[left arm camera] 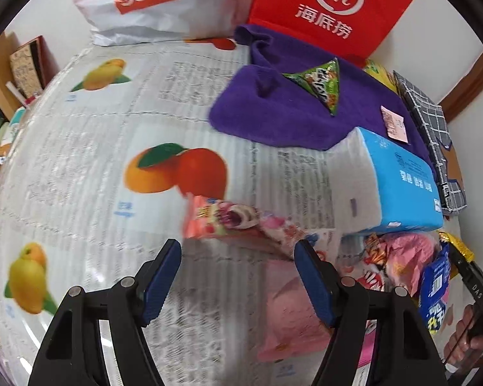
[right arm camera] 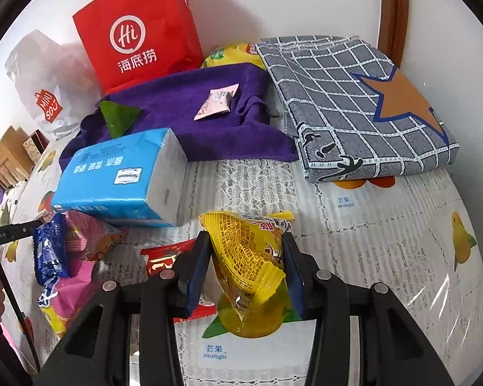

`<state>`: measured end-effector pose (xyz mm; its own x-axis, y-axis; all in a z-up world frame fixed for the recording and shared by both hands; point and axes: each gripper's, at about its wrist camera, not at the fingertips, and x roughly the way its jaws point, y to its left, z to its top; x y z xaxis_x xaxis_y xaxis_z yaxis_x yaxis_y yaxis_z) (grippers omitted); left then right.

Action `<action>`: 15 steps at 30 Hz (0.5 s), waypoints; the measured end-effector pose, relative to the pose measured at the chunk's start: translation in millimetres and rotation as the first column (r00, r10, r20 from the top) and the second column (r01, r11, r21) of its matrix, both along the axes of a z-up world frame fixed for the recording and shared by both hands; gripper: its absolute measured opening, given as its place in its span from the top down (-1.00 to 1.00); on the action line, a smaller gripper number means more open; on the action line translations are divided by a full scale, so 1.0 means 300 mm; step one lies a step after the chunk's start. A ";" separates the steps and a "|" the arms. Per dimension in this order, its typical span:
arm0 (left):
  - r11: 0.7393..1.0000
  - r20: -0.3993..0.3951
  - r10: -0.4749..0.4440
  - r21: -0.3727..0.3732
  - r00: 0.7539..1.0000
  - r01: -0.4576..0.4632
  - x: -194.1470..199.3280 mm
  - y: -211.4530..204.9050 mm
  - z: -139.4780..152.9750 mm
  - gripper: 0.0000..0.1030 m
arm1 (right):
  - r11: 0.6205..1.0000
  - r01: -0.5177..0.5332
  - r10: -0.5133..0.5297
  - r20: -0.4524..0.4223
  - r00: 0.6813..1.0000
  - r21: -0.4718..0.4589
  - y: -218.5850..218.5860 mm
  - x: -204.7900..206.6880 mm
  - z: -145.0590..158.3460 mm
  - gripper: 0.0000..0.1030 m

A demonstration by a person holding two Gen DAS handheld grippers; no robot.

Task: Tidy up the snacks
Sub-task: 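Grasp the pink Lotso candy stick with the left tool while the right tool holds the chip bag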

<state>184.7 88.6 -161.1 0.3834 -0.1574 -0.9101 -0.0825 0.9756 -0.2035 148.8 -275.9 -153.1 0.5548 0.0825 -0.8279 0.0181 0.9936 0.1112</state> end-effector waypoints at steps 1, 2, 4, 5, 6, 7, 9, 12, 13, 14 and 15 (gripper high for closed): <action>1.000 -0.001 -0.004 -0.003 1.000 0.004 0.011 -0.008 -0.003 -0.37 | 1.000 0.003 -0.003 -0.003 1.000 -0.001 -0.004 0.000 -0.003 0.15; 1.000 -0.003 -0.006 -0.004 1.000 0.006 0.022 -0.014 -0.007 -0.37 | 1.000 0.005 -0.005 -0.005 1.000 -0.002 -0.008 0.000 -0.004 0.15; 1.000 -0.008 -0.008 -0.007 1.000 0.008 0.048 -0.021 -0.016 -0.37 | 1.000 0.012 -0.012 -0.010 1.000 -0.006 -0.017 0.001 -0.007 0.15; 1.000 -0.011 -0.009 -0.010 1.000 0.009 0.060 -0.024 -0.022 -0.37 | 1.000 0.016 -0.016 -0.012 1.000 -0.007 -0.022 0.001 -0.008 0.15; 1.000 -0.010 -0.008 -0.006 1.000 0.008 0.072 -0.029 -0.026 -0.37 | 1.000 0.020 -0.020 -0.014 1.000 -0.008 -0.025 0.002 -0.009 0.15; 1.000 -0.002 -0.008 0.003 1.000 0.008 0.082 -0.035 -0.026 -0.37 | 1.000 0.025 -0.025 -0.017 1.000 -0.012 -0.028 0.003 -0.010 0.15; 1.000 0.004 -0.016 0.012 1.000 0.015 0.101 -0.051 -0.029 -0.36 | 0.999 0.029 -0.030 -0.018 0.999 -0.025 -0.030 0.004 -0.010 0.15; 0.999 0.025 -0.023 0.042 0.999 0.022 0.111 -0.079 -0.031 -0.17 | 0.999 0.031 -0.032 -0.017 0.999 -0.043 -0.030 0.008 -0.008 0.15; 0.998 0.033 -0.031 0.056 0.999 0.029 0.115 -0.089 -0.031 -0.07 | 0.999 0.032 -0.033 -0.016 0.999 -0.043 -0.030 0.009 -0.006 0.15; 0.997 0.042 -0.044 0.059 0.998 0.042 0.118 -0.099 -0.031 0.15 | 0.999 0.033 -0.033 -0.015 0.999 -0.043 -0.029 0.010 -0.004 0.15; 0.997 0.048 -0.060 0.055 0.997 0.058 0.120 -0.108 -0.030 0.25 | 0.999 0.031 -0.032 -0.011 0.999 -0.043 -0.027 0.010 -0.001 0.15</action>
